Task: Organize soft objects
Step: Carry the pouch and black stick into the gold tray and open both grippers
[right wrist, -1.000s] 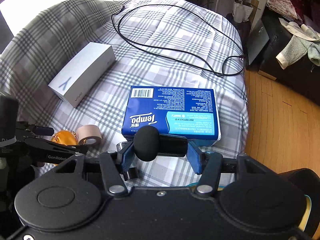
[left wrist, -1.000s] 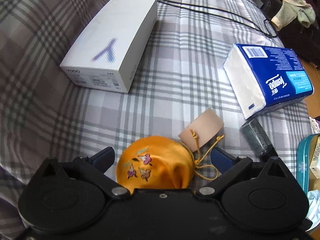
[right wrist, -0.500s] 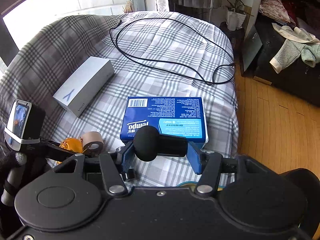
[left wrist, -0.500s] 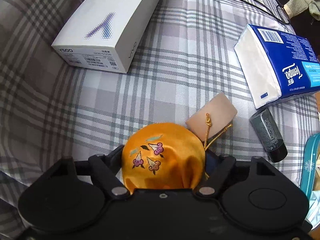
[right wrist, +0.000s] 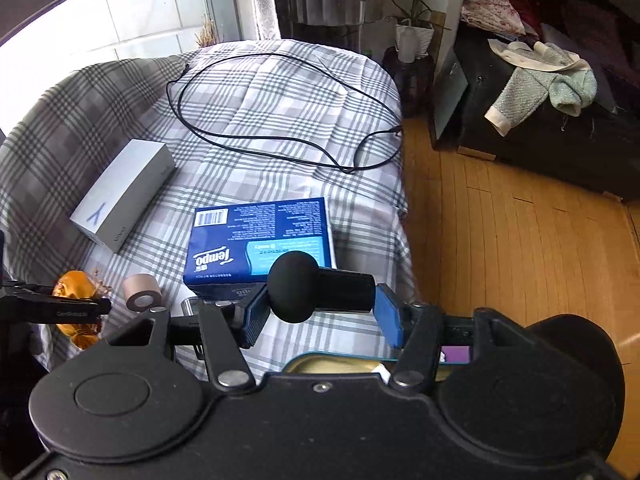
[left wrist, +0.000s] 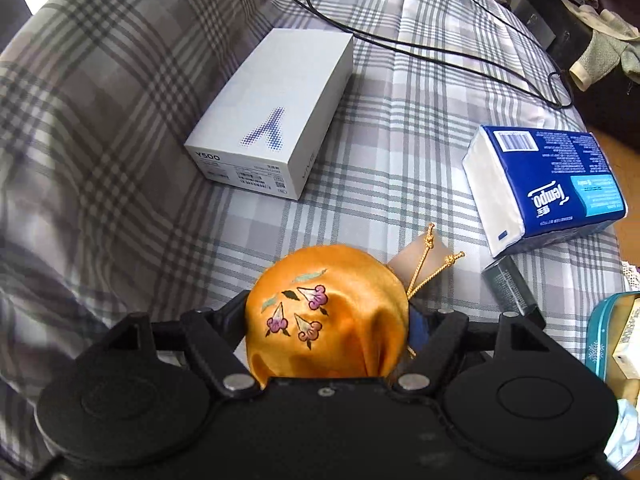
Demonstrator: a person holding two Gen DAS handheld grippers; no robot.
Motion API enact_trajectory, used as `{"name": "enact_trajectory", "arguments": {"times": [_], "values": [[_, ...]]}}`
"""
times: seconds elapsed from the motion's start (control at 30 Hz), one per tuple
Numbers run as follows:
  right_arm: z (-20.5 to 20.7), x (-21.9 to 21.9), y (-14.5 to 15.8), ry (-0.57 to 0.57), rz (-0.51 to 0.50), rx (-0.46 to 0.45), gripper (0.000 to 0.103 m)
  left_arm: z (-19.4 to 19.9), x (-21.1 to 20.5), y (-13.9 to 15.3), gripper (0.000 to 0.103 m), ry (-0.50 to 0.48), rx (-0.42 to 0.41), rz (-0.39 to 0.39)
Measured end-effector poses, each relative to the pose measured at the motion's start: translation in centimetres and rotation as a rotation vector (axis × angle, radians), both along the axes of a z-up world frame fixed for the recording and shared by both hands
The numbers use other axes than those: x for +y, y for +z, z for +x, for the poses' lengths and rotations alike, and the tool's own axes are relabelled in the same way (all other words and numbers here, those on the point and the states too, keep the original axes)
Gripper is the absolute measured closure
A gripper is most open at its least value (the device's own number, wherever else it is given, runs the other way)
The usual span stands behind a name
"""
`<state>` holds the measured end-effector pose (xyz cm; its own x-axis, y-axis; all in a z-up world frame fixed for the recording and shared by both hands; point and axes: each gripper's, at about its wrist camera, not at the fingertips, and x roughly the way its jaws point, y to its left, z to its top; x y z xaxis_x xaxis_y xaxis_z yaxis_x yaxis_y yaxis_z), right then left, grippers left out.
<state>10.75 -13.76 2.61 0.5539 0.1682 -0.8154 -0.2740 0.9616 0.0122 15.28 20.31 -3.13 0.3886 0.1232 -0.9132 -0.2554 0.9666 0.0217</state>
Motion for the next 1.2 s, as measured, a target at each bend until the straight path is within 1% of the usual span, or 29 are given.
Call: {"name": "enact_trajectory", "arguments": {"times": [0.1,0.13,0.2,0.33,0.43,0.5,0.67,0.83,0.97,1.13,1.2], "values": [[-0.2,-1.5,0.0,-0.034,-0.020,0.019,0.049,-0.8,-1.5,2.1,0.030,-0.014,-0.032,0.042],[-0.2,-2.0,0.0,-0.047,-0.029,0.026,0.048,-0.9,-2.4,2.8,0.030,-0.023,-0.043,0.063],[-0.2,-3.1,-0.2,-0.078,-0.043,0.041,0.049,-1.3,-4.0,4.4,0.030,-0.048,-0.070,0.082],[-0.5,-5.9,-0.4,-0.152,-0.069,0.078,0.049,-2.1,-8.4,7.8,0.030,-0.128,-0.117,0.087],[-0.8,-8.0,-0.6,-0.201,-0.088,0.092,0.049,-2.5,-12.2,9.1,0.029,-0.200,-0.137,0.085],[-1.2,-9.7,-0.8,-0.231,-0.089,0.102,0.049,-2.9,-15.2,9.5,0.029,-0.253,-0.137,0.069],[-2.5,-13.0,-1.4,-0.292,-0.093,0.124,0.049,-4.0,-22.4,8.7,0.029,-0.361,-0.116,0.009],[-3.9,-16.0,-2.1,-0.332,-0.080,0.145,0.049,-4.7,-28.8,6.6,0.029,-0.437,-0.080,-0.025],[-5.0,-18.1,-2.7,-0.366,-0.069,0.153,0.049,-4.6,-32.1,5.3,0.029,-0.468,-0.060,-0.024],[-5.6,-19.9,-3.4,-0.392,-0.064,0.169,0.049,-4.2,-34.5,3.9,0.027,-0.488,-0.038,-0.026],[-5.7,-20.4,-3.7,-0.396,-0.060,0.175,0.049,-4.1,-34.9,3.3,0.022,-0.492,-0.029,-0.028]]}}
